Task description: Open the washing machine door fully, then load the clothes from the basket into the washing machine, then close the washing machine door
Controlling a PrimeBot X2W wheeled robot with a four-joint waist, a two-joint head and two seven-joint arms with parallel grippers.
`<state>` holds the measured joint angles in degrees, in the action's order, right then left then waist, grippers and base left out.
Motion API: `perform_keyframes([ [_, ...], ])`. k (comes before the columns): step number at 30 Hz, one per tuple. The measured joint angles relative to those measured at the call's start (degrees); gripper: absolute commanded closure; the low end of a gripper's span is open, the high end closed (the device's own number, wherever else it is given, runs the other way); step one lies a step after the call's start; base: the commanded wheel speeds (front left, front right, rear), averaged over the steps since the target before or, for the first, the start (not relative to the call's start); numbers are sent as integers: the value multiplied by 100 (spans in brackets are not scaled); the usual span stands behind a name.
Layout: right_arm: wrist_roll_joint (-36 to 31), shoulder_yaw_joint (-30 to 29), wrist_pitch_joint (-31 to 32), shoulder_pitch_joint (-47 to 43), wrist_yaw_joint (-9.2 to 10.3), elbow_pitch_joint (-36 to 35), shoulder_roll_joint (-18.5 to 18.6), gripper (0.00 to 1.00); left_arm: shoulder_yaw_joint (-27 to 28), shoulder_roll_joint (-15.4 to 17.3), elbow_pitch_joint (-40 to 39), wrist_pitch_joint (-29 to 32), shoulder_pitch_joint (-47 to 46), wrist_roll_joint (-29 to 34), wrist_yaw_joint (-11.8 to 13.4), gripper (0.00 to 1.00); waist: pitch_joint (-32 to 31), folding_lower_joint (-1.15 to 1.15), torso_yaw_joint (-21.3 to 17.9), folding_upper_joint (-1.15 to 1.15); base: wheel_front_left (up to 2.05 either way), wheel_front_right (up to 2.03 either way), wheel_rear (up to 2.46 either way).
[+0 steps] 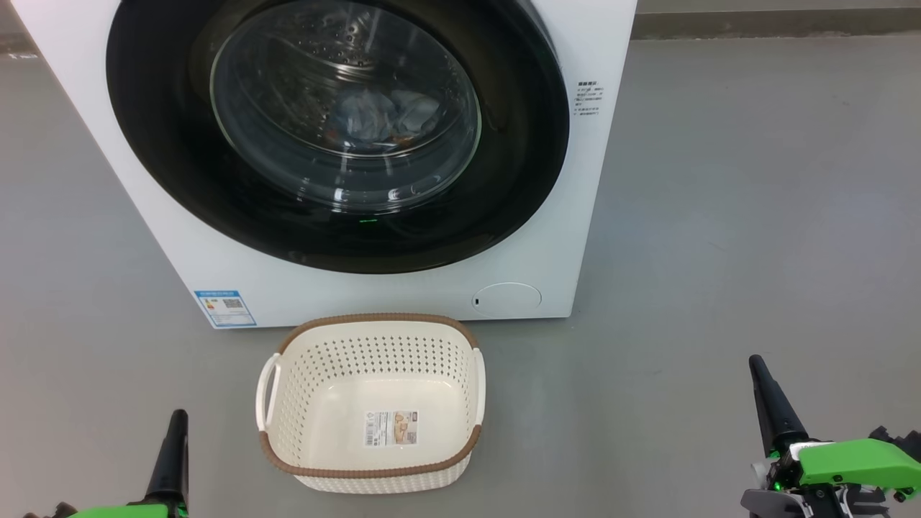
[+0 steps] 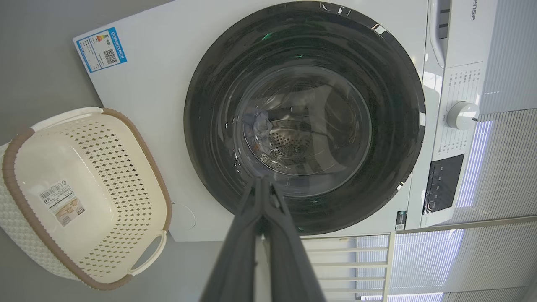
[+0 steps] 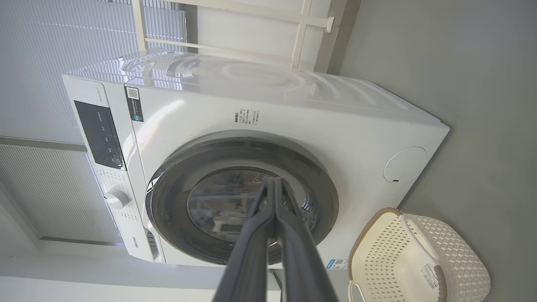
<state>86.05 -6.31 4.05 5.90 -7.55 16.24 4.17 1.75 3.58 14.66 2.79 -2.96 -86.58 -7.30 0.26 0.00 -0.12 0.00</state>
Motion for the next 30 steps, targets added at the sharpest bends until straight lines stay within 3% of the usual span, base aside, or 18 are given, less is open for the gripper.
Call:
perform_keyframes([
  [12,543,-105,194,-1,0,-23,-103,100,65,-2,63,175,-103,-686,0,100,-20,0,12,0,0,0,0],
  [30,624,-147,194,-1,0,-24,-110,100,91,-8,64,177,-111,-691,0,100,-20,0,12,0,0,0,0],
])
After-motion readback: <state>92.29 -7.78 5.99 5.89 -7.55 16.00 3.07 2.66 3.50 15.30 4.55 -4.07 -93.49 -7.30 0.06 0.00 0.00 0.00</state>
